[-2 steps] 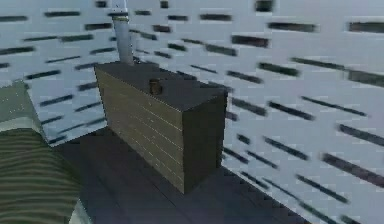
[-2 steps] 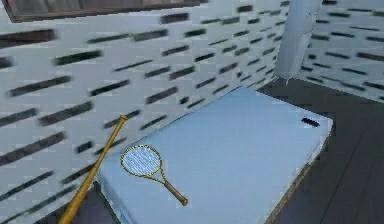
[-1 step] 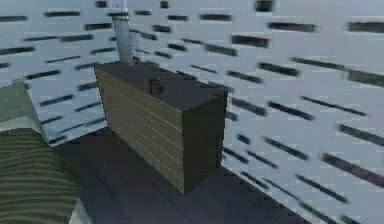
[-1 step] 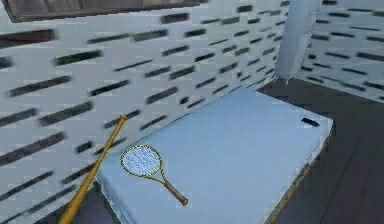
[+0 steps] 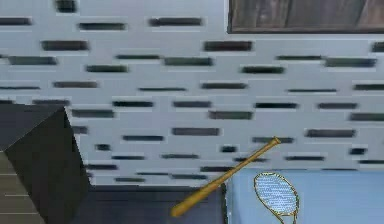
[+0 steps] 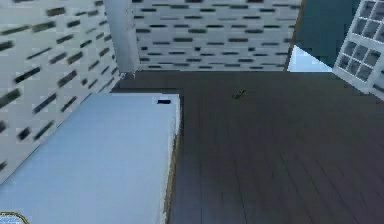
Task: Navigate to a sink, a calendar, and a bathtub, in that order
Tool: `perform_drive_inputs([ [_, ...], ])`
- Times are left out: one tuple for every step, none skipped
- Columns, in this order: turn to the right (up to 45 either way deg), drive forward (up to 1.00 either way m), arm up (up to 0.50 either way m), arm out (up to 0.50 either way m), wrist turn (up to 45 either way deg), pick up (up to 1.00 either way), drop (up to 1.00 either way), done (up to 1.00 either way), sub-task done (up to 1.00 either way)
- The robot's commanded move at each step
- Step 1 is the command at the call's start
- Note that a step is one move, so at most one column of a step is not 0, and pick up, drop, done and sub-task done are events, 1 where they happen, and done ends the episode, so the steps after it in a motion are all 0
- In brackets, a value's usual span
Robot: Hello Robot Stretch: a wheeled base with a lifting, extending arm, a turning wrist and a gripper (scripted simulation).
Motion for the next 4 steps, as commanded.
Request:
perform_drive_inputs([
  [45.0, 0.0, 0.0, 0.0, 0.0, 0.0, 0.0, 0.0, 0.0],
  [-18.0, 0.0, 0.0, 0.0, 0.0, 0.0, 0.0, 0.0, 0.0],
  [-30.0, 0.0, 0.0, 0.0, 0.0, 0.0, 0.0, 0.0, 0.0],
  [45.0, 0.0, 0.0, 0.0, 0.0, 0.0, 0.0, 0.0, 0.0],
])
